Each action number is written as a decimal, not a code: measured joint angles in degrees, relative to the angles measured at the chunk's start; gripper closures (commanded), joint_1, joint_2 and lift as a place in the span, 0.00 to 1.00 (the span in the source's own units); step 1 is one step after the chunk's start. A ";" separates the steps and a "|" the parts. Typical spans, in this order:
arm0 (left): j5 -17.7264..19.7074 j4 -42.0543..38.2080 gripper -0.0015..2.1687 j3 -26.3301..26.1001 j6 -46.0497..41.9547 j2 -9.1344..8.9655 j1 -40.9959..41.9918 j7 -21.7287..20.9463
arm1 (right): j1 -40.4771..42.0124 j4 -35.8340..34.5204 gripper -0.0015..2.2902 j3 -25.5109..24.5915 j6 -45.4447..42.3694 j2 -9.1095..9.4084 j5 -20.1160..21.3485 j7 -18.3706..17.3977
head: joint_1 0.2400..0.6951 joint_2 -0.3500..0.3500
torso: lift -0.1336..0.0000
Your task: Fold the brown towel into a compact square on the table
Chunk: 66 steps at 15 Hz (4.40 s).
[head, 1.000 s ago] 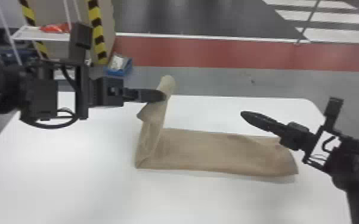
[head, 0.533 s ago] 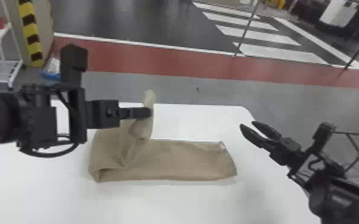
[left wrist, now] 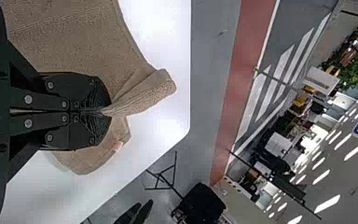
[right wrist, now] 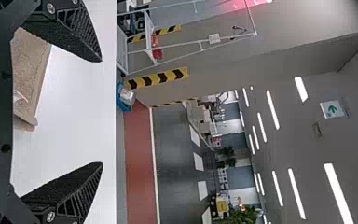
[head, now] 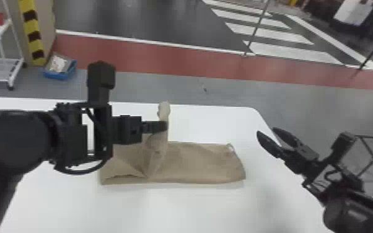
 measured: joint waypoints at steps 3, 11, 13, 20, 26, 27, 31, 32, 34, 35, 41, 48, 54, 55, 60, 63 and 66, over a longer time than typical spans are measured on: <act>-0.30 2.26 0.50 -2.39 -1.29 0.00 0.08 -0.26 | 0.62 0.51 0.04 -1.27 -1.01 -0.35 -0.15 -0.02 | 0.94 0.00 | 0.07; 1.72 16.81 0.01 -12.44 -17.62 0.00 -2.39 -4.67 | 2.35 2.36 0.05 -0.34 -8.54 -0.05 -1.65 -3.81 | 0.97 0.00 | 0.07; 1.98 17.96 0.01 -12.75 -18.18 0.00 -2.63 -4.23 | 2.34 2.62 0.05 0.36 -9.03 -0.23 -1.65 -4.35 | 0.98 0.00 | 0.07; -1.69 6.94 0.01 -8.21 -17.88 3.29 0.74 -3.16 | 2.46 -6.88 0.18 5.22 10.09 2.27 0.43 -13.63 | 0.96 0.00 | 0.07; -3.79 -3.03 0.01 -2.55 -18.10 14.24 7.55 -5.67 | 0.36 -14.31 0.21 14.85 29.85 7.29 10.50 -19.07 | 1.00 0.03 | 0.07; -4.48 -4.62 0.01 -1.76 -18.17 15.12 8.52 -5.73 | -0.44 -14.50 0.21 15.95 31.20 8.06 11.91 -19.21 | 1.00 0.05 | 0.07; -4.89 -7.66 0.01 0.78 -18.24 17.06 11.02 -7.33 | -2.69 -14.31 0.21 18.32 34.37 8.79 14.55 -20.85 | 1.00 0.11 | 0.07; -4.89 -7.83 0.01 1.12 -18.24 17.11 11.38 -7.55 | -3.22 -14.18 0.21 18.58 35.66 8.79 15.25 -20.87 | 1.00 0.11 | 0.07; -4.89 -8.22 0.01 1.51 -18.27 17.14 12.02 -7.96 | -4.24 -13.41 0.21 19.06 37.80 8.79 16.65 -20.84 | 1.00 0.11 | 0.07; -4.89 -8.42 0.01 1.56 -18.31 17.14 12.19 -8.10 | -4.67 -12.90 0.21 19.19 38.10 8.79 16.86 -20.83 | 1.00 0.11 | 0.07; -4.77 -9.58 0.01 2.78 -18.41 17.14 13.44 -11.96 | -7.08 -9.29 0.34 20.32 40.84 8.62 17.75 -20.67 | 1.00 0.11 | 0.07; -4.63 -10.52 0.01 3.31 -18.41 17.14 13.90 -11.99 | -7.09 -9.26 0.25 20.69 41.52 8.61 17.19 -19.69 | 1.00 0.13 | 0.07; -4.63 -11.42 0.01 3.61 -18.24 17.14 14.23 -11.99 | -6.87 -10.30 0.19 21.09 42.24 8.61 17.81 -19.96 | 1.00 0.13 | 0.07; -4.63 -11.43 0.01 3.59 -18.24 17.14 14.23 -11.99 | -6.89 -10.40 0.19 21.15 42.23 8.63 17.83 -19.96 | 1.00 0.13 | 0.07; -4.63 -11.43 0.01 3.71 -18.30 17.20 14.46 -12.07 | -8.07 -10.39 0.23 21.79 42.36 8.68 18.12 -19.79 | 1.00 0.14 | 0.07; -4.63 -11.47 0.01 3.80 -18.31 17.31 14.58 -12.19 | -8.57 -10.37 0.23 21.91 43.28 8.62 18.12 -19.60 | 1.00 0.14 | 0.07; -4.63 -11.67 0.01 3.80 -18.29 17.32 14.75 -12.26 | -8.35 -10.37 0.23 21.70 44.30 8.61 17.91 -19.49 | 1.00 0.14 | 0.07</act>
